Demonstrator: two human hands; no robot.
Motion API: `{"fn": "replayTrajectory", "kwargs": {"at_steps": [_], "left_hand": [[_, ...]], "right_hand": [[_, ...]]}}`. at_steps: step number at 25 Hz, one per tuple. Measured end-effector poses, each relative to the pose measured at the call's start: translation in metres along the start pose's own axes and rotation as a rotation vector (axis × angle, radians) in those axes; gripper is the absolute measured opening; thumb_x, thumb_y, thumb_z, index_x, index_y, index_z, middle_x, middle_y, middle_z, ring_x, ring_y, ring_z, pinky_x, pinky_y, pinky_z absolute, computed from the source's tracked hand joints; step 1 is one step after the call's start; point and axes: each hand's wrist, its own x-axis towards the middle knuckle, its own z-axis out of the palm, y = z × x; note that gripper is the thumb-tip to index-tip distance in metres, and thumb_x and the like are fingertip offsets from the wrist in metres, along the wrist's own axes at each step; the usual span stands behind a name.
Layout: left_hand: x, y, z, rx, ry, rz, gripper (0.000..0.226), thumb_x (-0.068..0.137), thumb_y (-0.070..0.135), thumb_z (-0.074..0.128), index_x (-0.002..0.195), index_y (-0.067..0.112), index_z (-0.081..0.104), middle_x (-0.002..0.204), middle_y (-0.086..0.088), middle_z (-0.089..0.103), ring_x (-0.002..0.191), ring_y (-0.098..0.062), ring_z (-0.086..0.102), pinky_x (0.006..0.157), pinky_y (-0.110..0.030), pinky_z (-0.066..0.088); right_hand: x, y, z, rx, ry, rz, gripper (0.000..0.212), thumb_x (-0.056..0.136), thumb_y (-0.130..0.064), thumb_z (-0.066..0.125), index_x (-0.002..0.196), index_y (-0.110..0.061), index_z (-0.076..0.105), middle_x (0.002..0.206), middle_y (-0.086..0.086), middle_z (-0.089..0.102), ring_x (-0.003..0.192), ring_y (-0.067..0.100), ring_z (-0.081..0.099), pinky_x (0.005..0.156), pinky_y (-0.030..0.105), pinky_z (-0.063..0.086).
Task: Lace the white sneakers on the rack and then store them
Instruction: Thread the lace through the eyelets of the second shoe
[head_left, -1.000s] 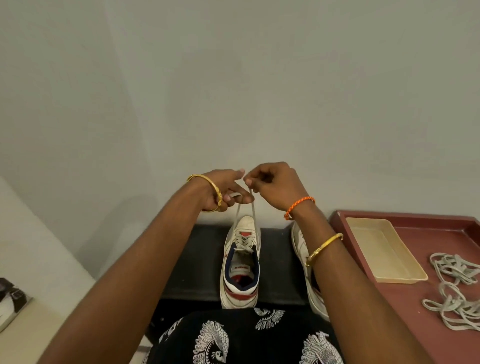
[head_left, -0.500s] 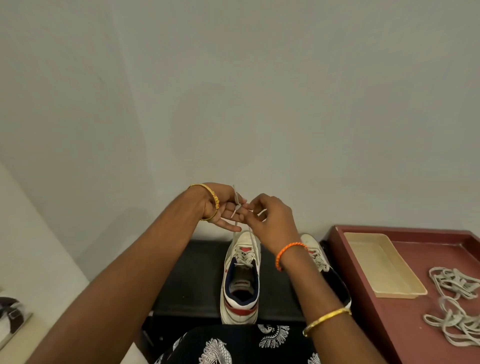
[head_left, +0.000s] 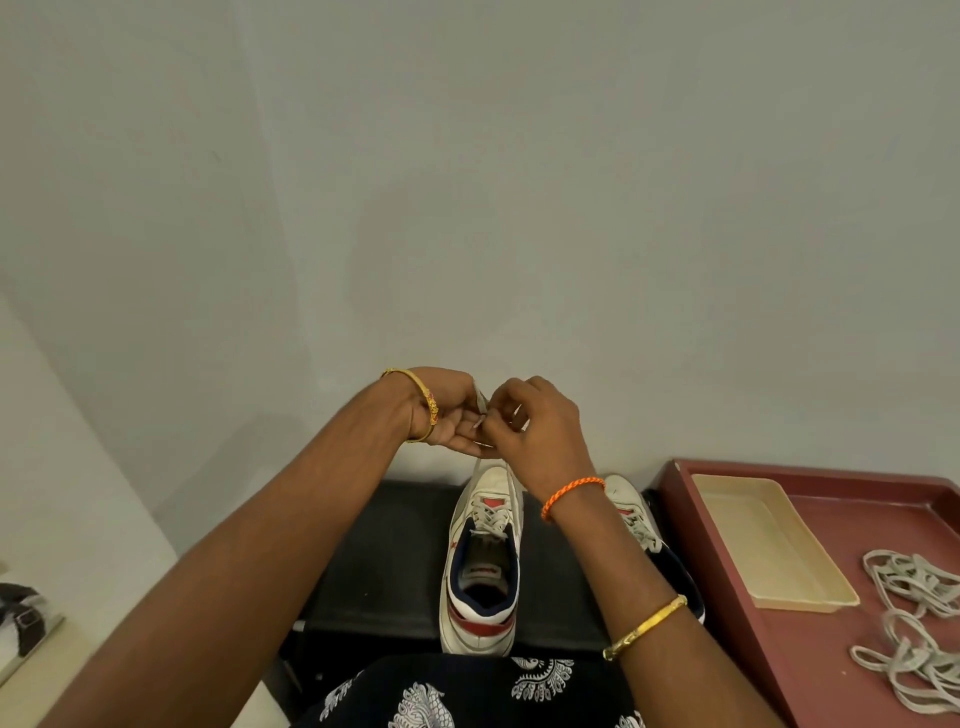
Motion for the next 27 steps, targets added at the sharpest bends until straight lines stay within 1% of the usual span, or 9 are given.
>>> {"fn": "replayTrajectory", "kwargs": {"at_steps": [5, 9, 12, 14, 16, 19, 22, 25, 27], "left_hand": [[0.002, -0.003, -0.003, -0.050, -0.028, 0.017, 0.030, 0.096, 0.001, 0.030, 0.091, -0.004, 0.059, 0.074, -0.016, 0.071, 0.065, -0.023, 0.071, 0.076, -0.039, 0.053], [0.000, -0.003, -0.003, -0.080, -0.040, 0.008, 0.026, 0.096, 0.000, 0.031, 0.087, -0.003, 0.055, 0.081, -0.016, 0.065, 0.079, -0.026, 0.066, 0.080, -0.043, 0.051], [0.000, 0.004, -0.015, 0.134, -0.051, -0.034, 0.023, 0.095, 0.001, 0.039, 0.089, 0.000, 0.061, 0.081, -0.014, 0.071, 0.081, -0.024, 0.069, 0.071, -0.037, 0.058], [0.003, 0.008, -0.025, 0.305, 0.026, -0.049, 0.024, 0.096, 0.003, 0.039, 0.092, 0.003, 0.063, 0.071, -0.007, 0.068, 0.067, -0.015, 0.066, 0.061, -0.028, 0.057], [0.006, 0.012, -0.030, 0.415, 0.071, -0.041, 0.030, 0.095, 0.002, 0.033, 0.094, 0.002, 0.062, 0.057, -0.002, 0.054, 0.048, -0.009, 0.047, 0.048, -0.020, 0.049], [0.009, 0.017, -0.023, 0.385, -0.058, -0.014, 0.024, 0.091, 0.004, 0.029, 0.090, 0.004, 0.053, 0.051, 0.001, 0.034, 0.037, -0.007, 0.026, 0.034, -0.015, 0.029], [0.010, 0.022, -0.020, 0.423, -0.134, 0.024, 0.018, 0.088, 0.006, 0.029, 0.083, 0.010, 0.045, 0.048, 0.004, 0.029, 0.036, -0.005, 0.021, 0.032, -0.013, 0.021], [0.005, 0.023, -0.018, 0.532, -0.133, 0.085, 0.014, 0.092, 0.012, 0.045, 0.097, 0.004, 0.055, 0.047, 0.005, 0.030, 0.037, -0.005, 0.022, 0.033, -0.014, 0.022], [0.007, 0.020, -0.014, 0.755, 0.021, 0.224, 0.019, 0.086, 0.019, 0.064, 0.093, 0.002, 0.062, 0.050, 0.002, 0.037, 0.042, -0.008, 0.029, 0.039, -0.016, 0.028]], "right_hand": [[-0.015, 0.004, 0.008, 0.044, 0.001, -0.030, 0.018, 0.086, -0.017, 0.065, 0.102, -0.008, 0.068, 0.094, -0.001, 0.054, 0.078, 0.001, 0.049, 0.067, -0.002, 0.037], [-0.011, 0.003, 0.009, -0.033, 0.087, -0.123, 0.010, 0.087, -0.007, 0.063, 0.090, -0.003, 0.072, 0.081, 0.009, 0.064, 0.069, 0.009, 0.051, 0.063, 0.004, 0.035], [-0.004, 0.004, 0.001, 0.087, 0.008, -0.009, 0.011, 0.087, -0.006, 0.063, 0.087, -0.006, 0.074, 0.077, 0.001, 0.068, 0.066, 0.002, 0.056, 0.064, 0.002, 0.042], [0.005, 0.007, -0.007, 0.232, -0.050, 0.098, 0.008, 0.086, -0.011, 0.066, 0.083, -0.012, 0.073, 0.071, -0.007, 0.067, 0.064, 0.000, 0.062, 0.065, 0.009, 0.049], [0.014, 0.008, -0.015, 0.272, -0.142, 0.141, 0.005, 0.086, -0.014, 0.067, 0.084, -0.013, 0.072, 0.069, -0.006, 0.067, 0.064, 0.004, 0.065, 0.065, 0.019, 0.055], [0.030, 0.006, -0.021, 0.285, -0.249, 0.128, 0.005, 0.086, -0.009, 0.066, 0.084, -0.011, 0.070, 0.073, 0.004, 0.070, 0.065, 0.010, 0.066, 0.064, 0.021, 0.056], [0.045, 0.005, -0.024, 0.265, -0.328, 0.101, 0.009, 0.088, -0.005, 0.062, 0.086, -0.011, 0.070, 0.076, 0.004, 0.069, 0.069, 0.011, 0.066, 0.063, 0.018, 0.054], [0.053, 0.009, -0.025, 0.248, -0.350, 0.084, 0.009, 0.089, -0.007, 0.062, 0.087, -0.012, 0.068, 0.080, 0.004, 0.069, 0.075, 0.013, 0.067, 0.067, 0.022, 0.055], [0.053, 0.011, -0.020, 0.308, -0.298, 0.118, 0.003, 0.087, -0.010, 0.065, 0.086, -0.012, 0.066, 0.085, 0.006, 0.068, 0.081, 0.019, 0.067, 0.068, 0.027, 0.057]]}}
